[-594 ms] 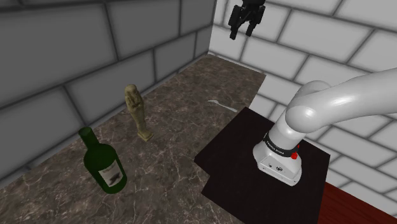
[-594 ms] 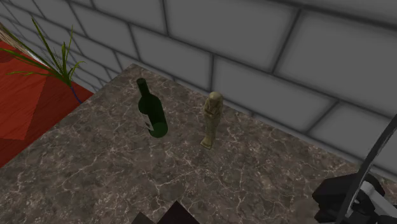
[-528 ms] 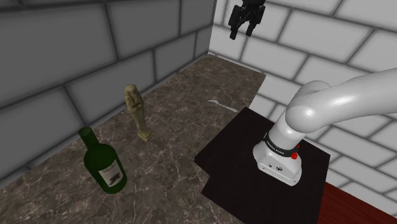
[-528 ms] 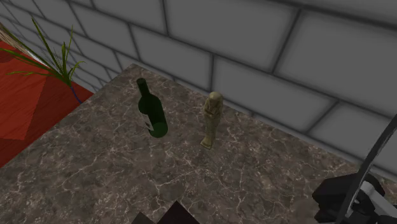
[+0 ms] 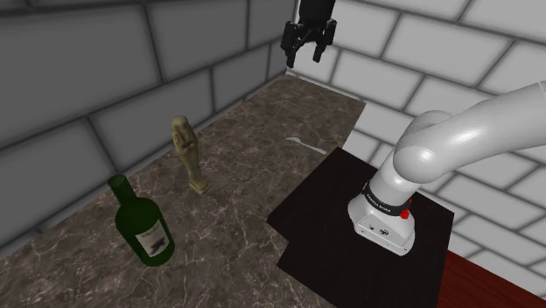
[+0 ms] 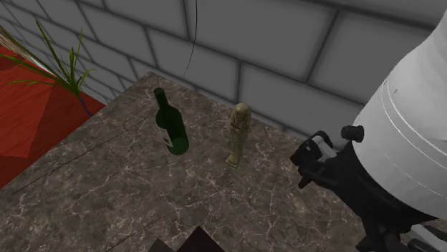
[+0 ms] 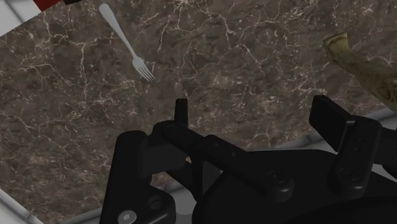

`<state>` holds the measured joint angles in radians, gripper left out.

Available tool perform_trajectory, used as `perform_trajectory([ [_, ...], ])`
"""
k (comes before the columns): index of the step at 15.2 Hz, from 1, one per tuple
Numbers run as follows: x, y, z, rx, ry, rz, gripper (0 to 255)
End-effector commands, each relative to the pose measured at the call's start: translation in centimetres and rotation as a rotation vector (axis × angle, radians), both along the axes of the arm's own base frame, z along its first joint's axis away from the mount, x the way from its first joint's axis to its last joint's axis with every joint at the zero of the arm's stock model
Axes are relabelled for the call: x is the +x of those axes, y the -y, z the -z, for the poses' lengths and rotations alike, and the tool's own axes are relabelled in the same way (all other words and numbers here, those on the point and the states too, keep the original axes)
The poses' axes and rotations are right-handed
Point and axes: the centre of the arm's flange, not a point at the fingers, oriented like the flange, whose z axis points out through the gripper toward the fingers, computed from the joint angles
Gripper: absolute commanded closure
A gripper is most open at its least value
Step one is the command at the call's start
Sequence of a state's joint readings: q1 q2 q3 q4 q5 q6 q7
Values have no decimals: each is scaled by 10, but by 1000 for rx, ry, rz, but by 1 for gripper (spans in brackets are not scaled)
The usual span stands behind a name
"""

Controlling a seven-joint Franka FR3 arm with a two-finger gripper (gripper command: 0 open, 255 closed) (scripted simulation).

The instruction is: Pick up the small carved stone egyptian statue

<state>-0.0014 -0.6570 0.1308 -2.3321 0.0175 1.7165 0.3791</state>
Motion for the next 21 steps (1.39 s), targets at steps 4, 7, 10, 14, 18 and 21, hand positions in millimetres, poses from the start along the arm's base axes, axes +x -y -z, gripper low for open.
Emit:
perform_trajectory([
  [4,29,-61,24,-17,-9,60,0],
  [7,48,-95,39,-28,-15,94,0],
  [10,68,-128,54,-39,-20,129,0],
  [14,97,-171,75,-54,-28,175,0],
  [18,127,-213,97,-68,-35,220,0],
  [21,151,-242,114,-79,-41,255,0],
])
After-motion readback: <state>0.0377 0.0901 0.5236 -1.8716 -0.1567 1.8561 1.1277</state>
